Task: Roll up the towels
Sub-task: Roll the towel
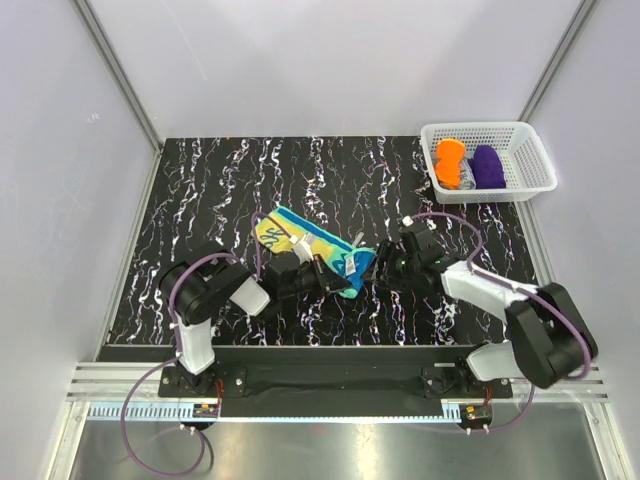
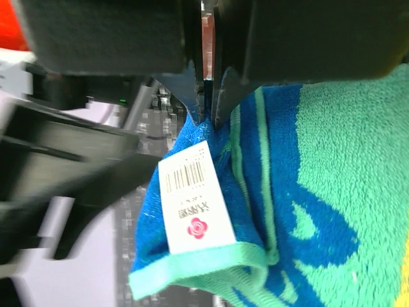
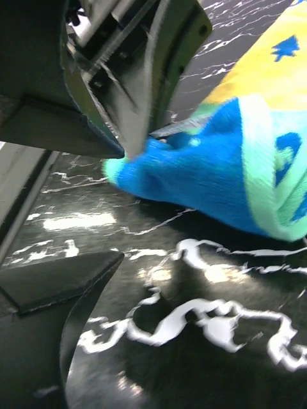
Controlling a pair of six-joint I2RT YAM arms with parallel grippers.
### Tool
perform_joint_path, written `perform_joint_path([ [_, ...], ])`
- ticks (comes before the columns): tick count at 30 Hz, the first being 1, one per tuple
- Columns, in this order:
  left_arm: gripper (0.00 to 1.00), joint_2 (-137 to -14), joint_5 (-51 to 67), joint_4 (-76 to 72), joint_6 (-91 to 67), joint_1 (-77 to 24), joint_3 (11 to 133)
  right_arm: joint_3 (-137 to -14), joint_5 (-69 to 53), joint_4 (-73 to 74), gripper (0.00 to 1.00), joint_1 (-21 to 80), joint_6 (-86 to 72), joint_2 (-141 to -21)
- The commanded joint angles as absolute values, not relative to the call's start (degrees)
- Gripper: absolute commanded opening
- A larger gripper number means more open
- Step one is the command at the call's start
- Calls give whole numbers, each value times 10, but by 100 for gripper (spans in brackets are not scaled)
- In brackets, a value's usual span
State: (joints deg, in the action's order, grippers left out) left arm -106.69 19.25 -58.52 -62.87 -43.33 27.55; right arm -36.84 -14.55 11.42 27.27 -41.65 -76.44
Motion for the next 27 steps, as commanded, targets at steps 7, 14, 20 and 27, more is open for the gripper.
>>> perform_joint_path([
  [7, 0, -1099, 291, -700, -724, -399, 282, -317, -201, -177, 61, 277, -464, -884],
  [14, 0, -1128, 314, -715, -746, -383, 288, -310, -200, -200, 45, 278, -468, -889],
  [20, 17, -1130, 327, -707, -736, -382, 299, -303, -198, -192, 29, 278, -468, -867],
  [27, 41, -1014, 274, -457, -587, -388, 322, -331, -144, -24, 22, 279, -456, -805],
])
